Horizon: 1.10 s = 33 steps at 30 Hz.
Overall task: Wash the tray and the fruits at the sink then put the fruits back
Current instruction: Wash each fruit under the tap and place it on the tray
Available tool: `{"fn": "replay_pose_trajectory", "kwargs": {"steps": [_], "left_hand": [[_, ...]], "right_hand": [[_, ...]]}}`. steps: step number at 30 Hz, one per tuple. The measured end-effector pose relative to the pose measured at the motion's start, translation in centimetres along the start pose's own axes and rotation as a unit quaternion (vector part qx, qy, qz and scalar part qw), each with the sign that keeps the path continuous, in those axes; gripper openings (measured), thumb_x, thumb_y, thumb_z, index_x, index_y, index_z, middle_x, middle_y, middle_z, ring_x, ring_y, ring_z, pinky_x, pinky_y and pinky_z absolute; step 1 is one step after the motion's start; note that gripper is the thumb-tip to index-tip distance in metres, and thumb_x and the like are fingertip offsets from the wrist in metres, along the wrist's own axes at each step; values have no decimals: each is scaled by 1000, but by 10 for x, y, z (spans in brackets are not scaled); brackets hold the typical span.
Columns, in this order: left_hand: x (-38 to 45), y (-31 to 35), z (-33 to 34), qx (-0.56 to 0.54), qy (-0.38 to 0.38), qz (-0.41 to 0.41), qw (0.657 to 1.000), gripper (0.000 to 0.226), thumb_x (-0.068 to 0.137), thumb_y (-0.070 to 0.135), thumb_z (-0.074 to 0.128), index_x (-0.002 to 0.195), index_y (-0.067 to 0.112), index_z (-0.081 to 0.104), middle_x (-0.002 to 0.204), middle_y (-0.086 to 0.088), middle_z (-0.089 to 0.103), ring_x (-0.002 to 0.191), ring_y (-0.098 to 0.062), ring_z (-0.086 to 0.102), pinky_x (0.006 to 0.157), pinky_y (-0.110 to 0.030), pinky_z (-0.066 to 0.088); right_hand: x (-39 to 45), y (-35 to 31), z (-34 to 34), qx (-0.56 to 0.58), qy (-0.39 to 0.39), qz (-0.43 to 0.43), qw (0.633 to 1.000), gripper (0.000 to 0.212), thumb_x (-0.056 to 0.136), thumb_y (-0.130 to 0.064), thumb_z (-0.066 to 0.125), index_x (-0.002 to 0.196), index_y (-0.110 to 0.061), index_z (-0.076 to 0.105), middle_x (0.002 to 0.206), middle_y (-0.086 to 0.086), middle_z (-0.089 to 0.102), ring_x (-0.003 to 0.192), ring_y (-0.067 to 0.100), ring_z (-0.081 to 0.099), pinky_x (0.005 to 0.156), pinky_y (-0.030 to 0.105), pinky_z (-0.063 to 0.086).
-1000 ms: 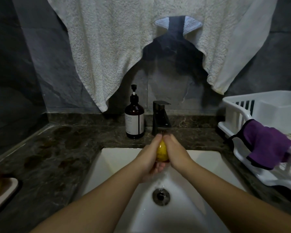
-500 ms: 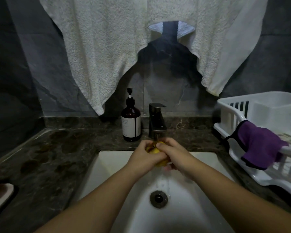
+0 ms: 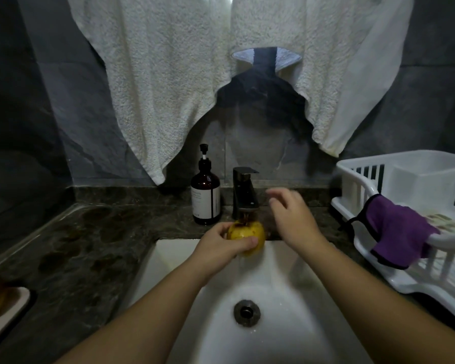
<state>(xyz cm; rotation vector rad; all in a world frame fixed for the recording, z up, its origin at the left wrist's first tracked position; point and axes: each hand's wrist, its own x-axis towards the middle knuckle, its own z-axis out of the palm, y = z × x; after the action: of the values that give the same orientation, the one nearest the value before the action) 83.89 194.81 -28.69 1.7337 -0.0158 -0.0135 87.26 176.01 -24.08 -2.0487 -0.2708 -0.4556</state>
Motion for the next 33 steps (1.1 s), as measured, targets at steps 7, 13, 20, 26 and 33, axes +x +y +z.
{"fn": "replay_pose_trajectory", "kwargs": {"steps": [7,13,20,26,33], "left_hand": [[5,2,-2,50,-1,3,999,93,45,67,89,127,37,57,121,12,64,107,-10,65,81,-28,54],[-1,19,-4,161,-12,7,987,88,49,62,91,124,34,54,114,12,62,102,-8,63,78,-25,54],[-34,3,18,460,-65,-50,884,89,50,68,81,128,34,53,103,12,55,96,-12,57,85,-35,59],[-49,21,40,521,-58,23,851,88,58,75,75,133,35,51,118,7,62,106,-16,57,87,-36,55],[-52,63,61,325,-68,44,942,101,39,74,78,129,37,51,112,13,59,100,-10,60,81,-32,57]], "right_hand": [[32,-48,-8,-189,-145,-160,958,50,104,-48,41,153,-38,40,161,-5,37,148,17,30,116,36,29],[17,-55,-32,-175,-158,-78,969,36,102,-43,48,136,-34,57,133,-5,55,120,16,54,89,29,39],[-65,-7,-56,-416,-403,90,810,47,91,-17,69,136,-25,59,134,3,49,122,30,57,86,32,50],[-86,5,-82,-413,-298,44,859,27,92,-5,56,107,-23,68,116,-1,56,113,28,57,78,28,43],[-49,-63,-148,-375,-101,18,921,41,92,-14,61,129,-28,66,128,4,65,112,24,63,89,34,53]]}}
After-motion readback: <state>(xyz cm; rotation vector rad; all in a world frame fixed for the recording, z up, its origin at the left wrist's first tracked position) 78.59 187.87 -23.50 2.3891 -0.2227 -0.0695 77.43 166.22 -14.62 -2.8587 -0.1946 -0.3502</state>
